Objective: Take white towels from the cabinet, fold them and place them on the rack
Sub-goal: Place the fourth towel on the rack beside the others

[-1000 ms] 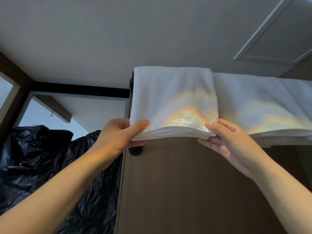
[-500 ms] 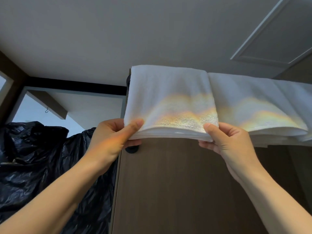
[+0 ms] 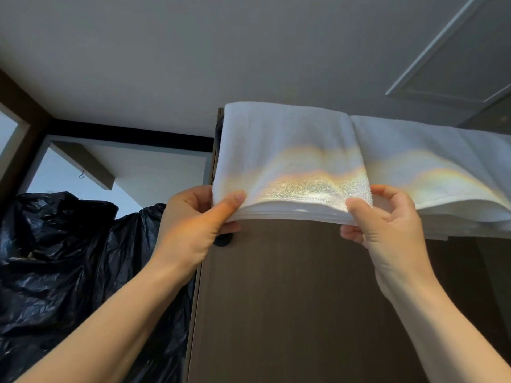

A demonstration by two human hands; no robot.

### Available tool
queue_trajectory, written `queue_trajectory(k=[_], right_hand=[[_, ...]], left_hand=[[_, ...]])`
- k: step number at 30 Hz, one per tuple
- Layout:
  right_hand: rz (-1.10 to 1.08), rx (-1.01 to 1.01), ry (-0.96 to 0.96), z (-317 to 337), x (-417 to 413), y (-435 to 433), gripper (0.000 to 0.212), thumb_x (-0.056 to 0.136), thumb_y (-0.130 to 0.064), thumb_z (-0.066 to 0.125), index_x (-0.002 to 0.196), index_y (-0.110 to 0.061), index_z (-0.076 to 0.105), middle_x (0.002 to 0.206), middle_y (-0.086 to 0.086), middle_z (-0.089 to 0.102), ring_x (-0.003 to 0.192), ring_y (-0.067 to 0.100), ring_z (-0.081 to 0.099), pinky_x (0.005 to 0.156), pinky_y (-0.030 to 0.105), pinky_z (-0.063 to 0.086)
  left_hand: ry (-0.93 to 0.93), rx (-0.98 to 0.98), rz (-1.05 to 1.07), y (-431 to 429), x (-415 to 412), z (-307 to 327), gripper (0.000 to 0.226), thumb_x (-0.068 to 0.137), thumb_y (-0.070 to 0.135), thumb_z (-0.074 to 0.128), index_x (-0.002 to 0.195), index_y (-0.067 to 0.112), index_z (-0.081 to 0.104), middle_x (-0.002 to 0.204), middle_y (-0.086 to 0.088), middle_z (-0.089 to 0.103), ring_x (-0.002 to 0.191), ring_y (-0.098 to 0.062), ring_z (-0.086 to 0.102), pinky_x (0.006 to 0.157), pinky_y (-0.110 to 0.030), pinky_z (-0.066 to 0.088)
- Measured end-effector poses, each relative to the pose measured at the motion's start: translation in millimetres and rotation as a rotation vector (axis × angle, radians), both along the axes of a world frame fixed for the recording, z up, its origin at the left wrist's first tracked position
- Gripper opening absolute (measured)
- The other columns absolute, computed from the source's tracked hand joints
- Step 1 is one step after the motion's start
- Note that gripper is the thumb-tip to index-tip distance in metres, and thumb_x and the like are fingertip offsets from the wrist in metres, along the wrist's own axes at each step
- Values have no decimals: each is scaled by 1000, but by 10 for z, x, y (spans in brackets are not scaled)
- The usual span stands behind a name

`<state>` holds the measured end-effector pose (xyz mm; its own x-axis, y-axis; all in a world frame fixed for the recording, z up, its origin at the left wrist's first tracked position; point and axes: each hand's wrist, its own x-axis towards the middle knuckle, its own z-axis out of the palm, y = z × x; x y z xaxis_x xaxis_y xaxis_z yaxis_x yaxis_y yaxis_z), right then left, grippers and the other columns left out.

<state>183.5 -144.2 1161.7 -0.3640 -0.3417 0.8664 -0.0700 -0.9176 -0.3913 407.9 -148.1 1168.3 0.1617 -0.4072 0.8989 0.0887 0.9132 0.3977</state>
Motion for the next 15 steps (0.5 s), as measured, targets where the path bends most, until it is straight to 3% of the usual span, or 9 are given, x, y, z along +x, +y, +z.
queue_trajectory(k=[3,6,11,13,15], right_hand=[[2,0,29,-38,-3,-6,28,87,-20,68,104,-33,50,90,2,74,60,12,67,92,49,54],[-52,5,106,-68,-17,-30,26,90,-22,66,105,-33,49,106,-1,68,69,17,72,93,49,53],[-51,72,183,-61,-60,-64,22,92,-28,63,105,-34,46,106,2,69,78,17,74,83,37,59],[-262,63,218,-109,-60,-21,23,91,-42,61,105,-34,45,105,-4,68,81,12,72,78,34,58],[-692,-33,284,-183,-45,38,36,87,-53,61,111,-34,44,101,-13,63,85,6,65,73,34,54]], left_hand=[[-15,4,10,-39,12,-5,18,77,24,74,87,9,71,83,-4,75,76,-14,73,59,-19,57],[-33,87,-41,-141,49,21,24,81,17,74,95,-3,70,91,-15,73,86,-23,73,65,-23,59],[-18,163,-58,-231,73,96,35,80,14,77,101,-7,58,98,-19,70,89,-26,73,65,-24,59],[8,186,-44,-248,76,127,46,78,15,79,110,1,50,103,-15,68,87,-22,73,66,-26,60],[-18,194,-68,-264,73,138,51,79,18,78,118,6,49,105,-9,69,88,-17,73,68,-26,59]])
